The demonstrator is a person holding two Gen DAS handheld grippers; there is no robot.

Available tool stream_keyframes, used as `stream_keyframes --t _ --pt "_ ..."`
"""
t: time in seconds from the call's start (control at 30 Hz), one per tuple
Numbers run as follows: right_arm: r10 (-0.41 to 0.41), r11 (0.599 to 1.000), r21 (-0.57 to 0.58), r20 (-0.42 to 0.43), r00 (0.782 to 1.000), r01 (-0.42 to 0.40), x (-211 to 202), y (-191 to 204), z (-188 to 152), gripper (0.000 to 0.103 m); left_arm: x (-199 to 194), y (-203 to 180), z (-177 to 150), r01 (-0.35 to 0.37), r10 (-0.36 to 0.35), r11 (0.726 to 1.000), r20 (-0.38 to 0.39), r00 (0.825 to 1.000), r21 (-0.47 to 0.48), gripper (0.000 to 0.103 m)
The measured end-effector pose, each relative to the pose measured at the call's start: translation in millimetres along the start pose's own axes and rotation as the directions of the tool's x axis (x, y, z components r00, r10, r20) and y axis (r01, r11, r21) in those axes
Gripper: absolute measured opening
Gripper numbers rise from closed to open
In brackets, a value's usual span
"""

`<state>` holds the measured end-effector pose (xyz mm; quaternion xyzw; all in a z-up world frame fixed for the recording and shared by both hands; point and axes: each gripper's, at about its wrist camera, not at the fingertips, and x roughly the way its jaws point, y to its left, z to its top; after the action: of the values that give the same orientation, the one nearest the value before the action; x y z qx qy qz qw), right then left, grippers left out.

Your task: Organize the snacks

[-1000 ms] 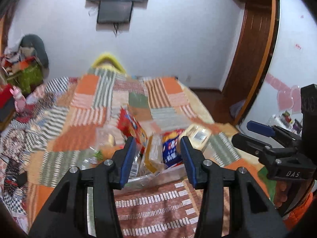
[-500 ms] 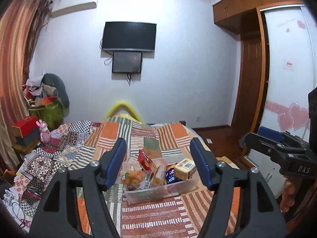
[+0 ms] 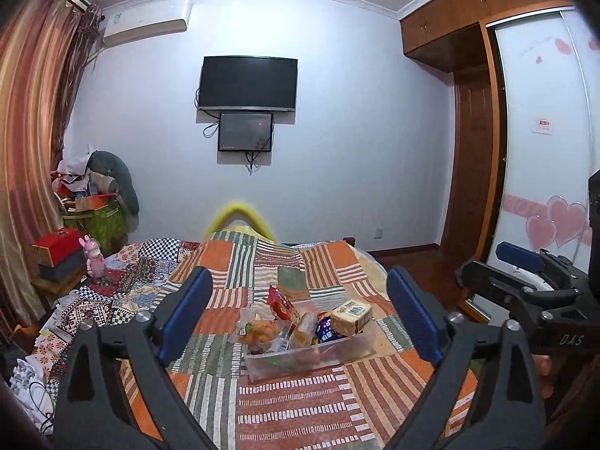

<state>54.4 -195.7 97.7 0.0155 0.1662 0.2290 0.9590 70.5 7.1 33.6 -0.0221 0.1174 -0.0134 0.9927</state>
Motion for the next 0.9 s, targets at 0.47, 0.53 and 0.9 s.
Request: stream_keyframes --t 0.47,0.53,0.9 --pt "-0.01 1.0 0.011 -0.014 1.0 0.01 -3.0 -1.1 -6.2 0.103 1.5 1.4 -7.9 -0.004 0.004 1.0 -0.009 1.0 0.015 0.101" --pt "-0.008 1.0 0.014 -0.015 1.0 0.009 -3.9 -1.9 -6.4 0.103 1.8 1.1 -8.8 -0.004 0.004 1.0 -0.012 1.0 0.015 0.101" --pt "-0.023 1.0 0.012 -0.006 1.0 0.023 -8.2 -2.9 -5.3 0.103 1.0 0.4 -7.8 0.004 -0.004 1.0 -0.013 1.0 0.009 0.102"
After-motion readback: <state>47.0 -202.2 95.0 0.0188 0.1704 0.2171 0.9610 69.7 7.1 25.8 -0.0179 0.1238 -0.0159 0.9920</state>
